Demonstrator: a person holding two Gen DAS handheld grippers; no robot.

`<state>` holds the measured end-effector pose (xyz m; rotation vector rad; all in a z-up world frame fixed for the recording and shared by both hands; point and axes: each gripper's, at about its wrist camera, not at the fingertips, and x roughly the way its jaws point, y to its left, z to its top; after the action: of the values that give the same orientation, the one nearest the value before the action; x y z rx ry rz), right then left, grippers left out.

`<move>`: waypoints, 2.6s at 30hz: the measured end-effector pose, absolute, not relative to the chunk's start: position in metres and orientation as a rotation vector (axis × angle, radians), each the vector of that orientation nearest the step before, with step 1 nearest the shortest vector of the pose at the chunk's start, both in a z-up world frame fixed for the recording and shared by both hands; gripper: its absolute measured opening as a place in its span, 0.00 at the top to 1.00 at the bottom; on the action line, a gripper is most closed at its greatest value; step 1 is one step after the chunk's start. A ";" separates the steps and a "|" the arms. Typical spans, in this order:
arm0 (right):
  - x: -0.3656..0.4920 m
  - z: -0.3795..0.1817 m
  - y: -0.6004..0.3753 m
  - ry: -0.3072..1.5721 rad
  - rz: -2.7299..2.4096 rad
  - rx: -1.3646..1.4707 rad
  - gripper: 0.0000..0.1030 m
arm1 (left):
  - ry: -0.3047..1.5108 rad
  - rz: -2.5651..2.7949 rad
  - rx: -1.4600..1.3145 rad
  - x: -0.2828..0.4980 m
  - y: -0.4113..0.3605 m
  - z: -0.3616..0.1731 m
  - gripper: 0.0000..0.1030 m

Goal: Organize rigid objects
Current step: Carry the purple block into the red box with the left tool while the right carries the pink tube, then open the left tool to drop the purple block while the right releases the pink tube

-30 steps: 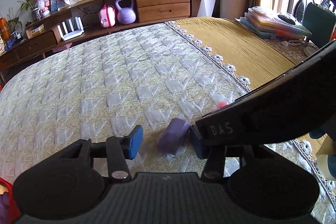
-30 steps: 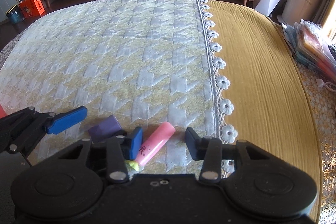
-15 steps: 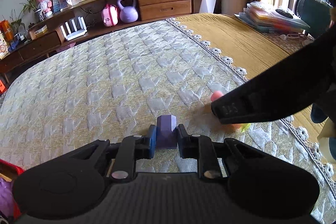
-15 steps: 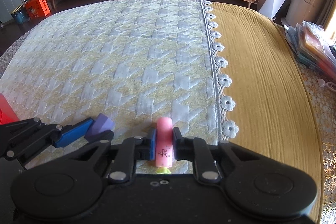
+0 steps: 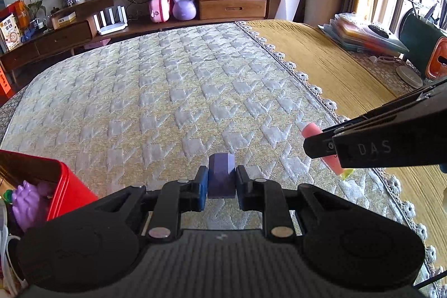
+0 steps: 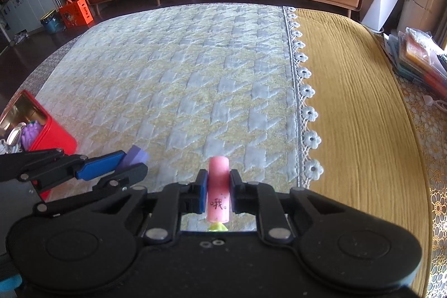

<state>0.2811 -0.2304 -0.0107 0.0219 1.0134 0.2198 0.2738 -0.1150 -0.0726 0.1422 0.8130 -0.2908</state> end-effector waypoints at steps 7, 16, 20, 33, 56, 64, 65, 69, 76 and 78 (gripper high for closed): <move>0.252 0.009 -0.219 0.987 0.280 0.002 0.86 | 0.806 -0.261 0.110 0.250 -0.099 -0.053 0.80; 0.224 0.032 -0.194 0.960 0.352 -0.022 0.86 | 0.799 -0.229 0.062 0.217 -0.067 -0.029 0.80; 0.214 0.041 -0.180 0.946 0.384 -0.035 0.86 | 0.797 -0.210 0.040 0.204 -0.050 -0.018 0.80; 0.196 0.060 -0.110 0.915 0.492 -0.087 0.86 | 0.787 -0.159 -0.004 0.175 0.020 0.003 0.80; 0.228 0.042 -0.009 0.927 0.558 -0.117 0.86 | 0.791 0.028 -0.065 0.194 0.140 -0.006 0.80; 0.241 0.022 0.012 0.962 0.560 -0.122 0.86 | 0.791 0.017 -0.064 0.225 0.138 -0.013 0.80; 0.241 0.019 0.014 0.967 0.564 -0.125 0.86 | 0.797 0.012 -0.065 0.230 0.137 -0.016 0.80; 0.241 0.010 0.021 0.981 0.573 -0.145 0.86 | 0.813 -0.002 -0.084 0.246 0.134 -0.026 0.80; 0.242 0.001 0.023 1.002 0.580 -0.150 0.86 | 0.845 -0.033 -0.098 0.258 0.129 -0.041 0.80; 0.241 -0.001 0.023 1.002 0.583 -0.154 0.86 | 0.848 -0.040 -0.100 0.258 0.128 -0.044 0.80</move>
<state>0.2410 0.0228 -0.0008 -0.1542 1.0023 0.5833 0.2581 0.1281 -0.0438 -0.0997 0.8484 -0.0400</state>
